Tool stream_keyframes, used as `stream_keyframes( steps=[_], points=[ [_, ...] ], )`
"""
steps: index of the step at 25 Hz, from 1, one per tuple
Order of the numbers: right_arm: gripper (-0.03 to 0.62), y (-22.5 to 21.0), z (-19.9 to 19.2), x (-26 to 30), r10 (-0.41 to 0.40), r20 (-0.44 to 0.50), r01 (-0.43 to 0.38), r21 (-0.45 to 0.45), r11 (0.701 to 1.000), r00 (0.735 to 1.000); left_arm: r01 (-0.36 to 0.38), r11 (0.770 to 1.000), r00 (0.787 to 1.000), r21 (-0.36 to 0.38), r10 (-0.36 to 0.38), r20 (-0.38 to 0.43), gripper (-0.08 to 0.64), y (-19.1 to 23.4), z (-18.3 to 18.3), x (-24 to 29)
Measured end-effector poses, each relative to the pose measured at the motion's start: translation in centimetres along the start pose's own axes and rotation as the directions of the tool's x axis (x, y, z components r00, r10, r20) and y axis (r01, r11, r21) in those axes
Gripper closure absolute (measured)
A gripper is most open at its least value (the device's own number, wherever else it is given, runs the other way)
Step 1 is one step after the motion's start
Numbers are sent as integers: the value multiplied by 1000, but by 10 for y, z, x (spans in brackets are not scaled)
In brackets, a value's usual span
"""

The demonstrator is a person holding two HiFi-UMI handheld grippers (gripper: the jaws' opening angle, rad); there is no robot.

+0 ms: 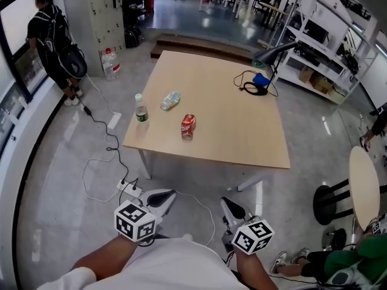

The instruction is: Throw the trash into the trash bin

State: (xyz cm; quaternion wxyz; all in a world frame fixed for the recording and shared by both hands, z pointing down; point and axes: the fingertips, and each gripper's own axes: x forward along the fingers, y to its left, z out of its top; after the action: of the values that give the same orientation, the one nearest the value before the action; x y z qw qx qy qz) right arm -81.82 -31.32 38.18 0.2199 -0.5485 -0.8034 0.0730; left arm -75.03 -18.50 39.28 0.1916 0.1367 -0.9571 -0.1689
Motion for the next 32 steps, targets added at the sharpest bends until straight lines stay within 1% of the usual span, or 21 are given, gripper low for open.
stream_keyframes(
  steps=[4,6,8,13,16,21,26,30,32],
  points=[
    [591,-17,-6,-14,7,-6,-6,25,1000,1000,-8,1000,1000,-27,8,-9,552,-16,-13,13],
    [591,-25,-7,-18,13,-4,-13,45,999,1000,-18,999,1000,-33,18,2,552,-21,-13,16],
    [591,-31,-9,-19,24,-7,-24,47,999,1000,-35,999,999,-37,35,12,552,-23,-11,17],
    [591,-36,-15,-13,56,-21,-55,71,996,998,-71,997,997,-20,70,-42,552,-27,-23,14],
    [591,-32,-15,-3,84,-24,-82,80,993,996,-98,995,994,-15,97,-54,552,-22,-22,8],
    [591,-30,-10,17,95,-27,-92,94,991,995,-107,994,992,-20,106,-68,552,-5,-14,10],
    [591,-43,-7,43,58,-55,-52,99,994,997,-63,998,995,5,63,-80,552,20,0,31],
    [591,-54,7,80,26,-59,-17,156,988,998,-31,999,997,31,33,-69,552,58,26,46],
    [591,-56,15,104,20,-73,-8,160,987,997,-28,999,998,36,31,-60,552,82,40,51]
  ],
)
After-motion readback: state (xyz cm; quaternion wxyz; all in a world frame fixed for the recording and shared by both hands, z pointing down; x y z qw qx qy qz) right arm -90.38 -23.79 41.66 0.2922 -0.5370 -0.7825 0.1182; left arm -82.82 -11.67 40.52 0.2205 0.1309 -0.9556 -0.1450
